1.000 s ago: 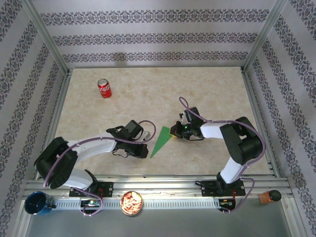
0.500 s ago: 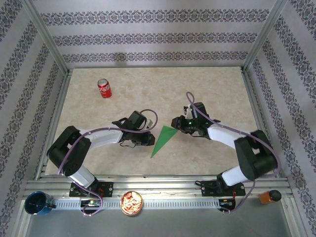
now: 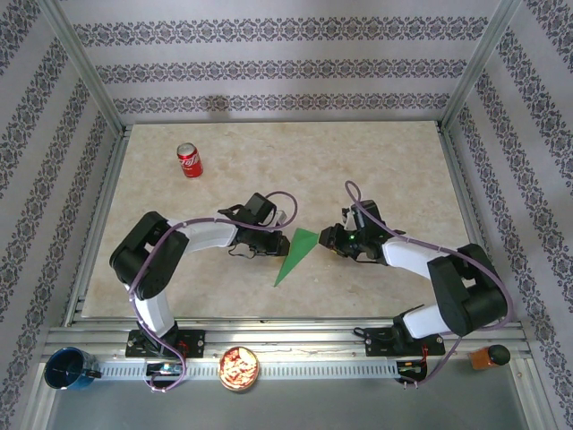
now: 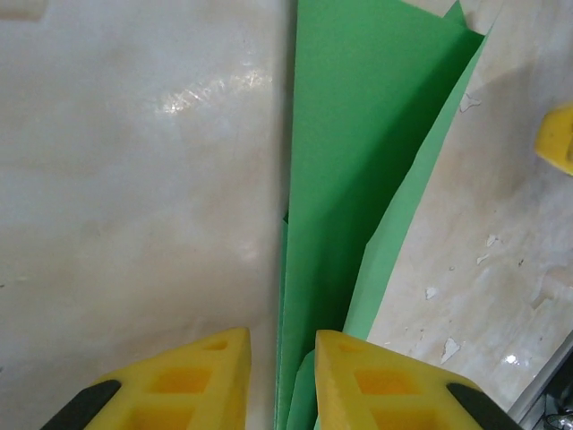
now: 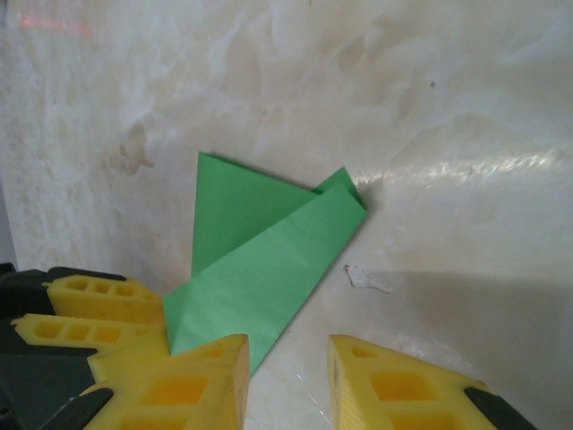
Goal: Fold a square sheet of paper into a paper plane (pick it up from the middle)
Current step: Fold the wing for the fifth time at the center of the table, then move a paper plane to the center of the table.
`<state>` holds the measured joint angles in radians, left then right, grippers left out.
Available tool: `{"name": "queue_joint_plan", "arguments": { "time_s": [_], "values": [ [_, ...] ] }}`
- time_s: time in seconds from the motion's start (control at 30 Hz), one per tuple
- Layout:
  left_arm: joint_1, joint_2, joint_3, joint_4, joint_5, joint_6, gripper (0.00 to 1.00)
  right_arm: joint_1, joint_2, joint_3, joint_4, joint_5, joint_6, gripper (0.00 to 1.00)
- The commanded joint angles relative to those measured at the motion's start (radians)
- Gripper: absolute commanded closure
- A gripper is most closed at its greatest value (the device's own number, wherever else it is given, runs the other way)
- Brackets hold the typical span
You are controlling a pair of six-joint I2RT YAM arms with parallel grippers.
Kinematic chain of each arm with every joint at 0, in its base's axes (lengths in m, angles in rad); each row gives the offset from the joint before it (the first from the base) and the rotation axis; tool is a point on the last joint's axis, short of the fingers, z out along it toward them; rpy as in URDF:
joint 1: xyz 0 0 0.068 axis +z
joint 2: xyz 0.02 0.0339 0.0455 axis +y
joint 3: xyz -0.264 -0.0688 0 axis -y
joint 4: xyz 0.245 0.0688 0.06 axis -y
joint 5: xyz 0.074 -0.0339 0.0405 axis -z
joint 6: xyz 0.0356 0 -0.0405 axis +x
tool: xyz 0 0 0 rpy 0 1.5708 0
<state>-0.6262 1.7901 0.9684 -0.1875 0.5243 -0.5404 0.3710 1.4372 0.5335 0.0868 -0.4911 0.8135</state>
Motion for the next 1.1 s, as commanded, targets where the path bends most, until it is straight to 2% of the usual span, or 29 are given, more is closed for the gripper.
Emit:
{"name": "queue_joint_plan", "arguments": {
  "time_s": [0.0, 0.37, 1.07],
  "values": [
    [0.009, 0.020, 0.027, -0.041, 0.024, 0.039, 0.74, 0.015, 0.022, -0.004, 0.021, -0.014, 0.012, 0.69],
    [0.008, -0.030, -0.014, -0.014, -0.060, 0.015, 0.76, 0.032, 0.081, 0.022, 0.031, -0.021, 0.015, 0.70],
    [0.007, 0.075, 0.011, 0.076, 0.174, -0.003, 0.76, 0.057, 0.154, 0.039, 0.074, -0.029, 0.024, 0.72]
  ]
}}
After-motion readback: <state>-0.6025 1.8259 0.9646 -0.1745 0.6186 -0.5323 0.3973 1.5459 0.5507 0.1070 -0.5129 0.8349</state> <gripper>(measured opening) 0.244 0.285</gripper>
